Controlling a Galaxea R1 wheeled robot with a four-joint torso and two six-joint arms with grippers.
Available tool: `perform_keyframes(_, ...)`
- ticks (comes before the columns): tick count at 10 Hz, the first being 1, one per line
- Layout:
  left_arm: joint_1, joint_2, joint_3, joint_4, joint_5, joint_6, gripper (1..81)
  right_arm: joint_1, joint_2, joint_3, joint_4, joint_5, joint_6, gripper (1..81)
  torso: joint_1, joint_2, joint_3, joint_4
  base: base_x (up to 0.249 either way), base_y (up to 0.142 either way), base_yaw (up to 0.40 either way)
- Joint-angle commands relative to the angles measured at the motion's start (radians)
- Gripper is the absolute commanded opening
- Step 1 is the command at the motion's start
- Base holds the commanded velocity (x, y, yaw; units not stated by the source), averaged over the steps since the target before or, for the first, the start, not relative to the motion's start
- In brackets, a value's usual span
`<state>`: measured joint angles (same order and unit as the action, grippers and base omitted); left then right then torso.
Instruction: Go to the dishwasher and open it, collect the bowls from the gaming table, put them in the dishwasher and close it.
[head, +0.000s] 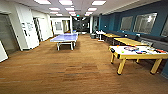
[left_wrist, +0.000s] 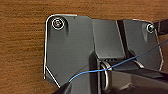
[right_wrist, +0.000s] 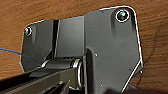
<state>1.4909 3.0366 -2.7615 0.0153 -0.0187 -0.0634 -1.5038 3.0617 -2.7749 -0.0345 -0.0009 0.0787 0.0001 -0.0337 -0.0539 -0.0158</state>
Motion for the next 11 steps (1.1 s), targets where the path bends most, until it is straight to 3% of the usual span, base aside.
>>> perform_keyframes(1, -0.054, 0.001, -0.001, 0.000, 0.053, 0.004, 81.1, 0.053, 0.004, 0.005, -0.002, -0.056, 0.001, 81.1, 0.000, 0.000, 0.000, 0.000, 0.199, 0.000, 0.000)
perform_keyframes(11, -0.054, -0.007, -0.001, 0.003, 0.052, 0.004, 81.1, 0.052, 0.002, 0.005, -0.001, -0.051, 0.003, 81.1, 0.000, 0.000, 0.000, 0.000, 0.198, 0.000, 0.000)
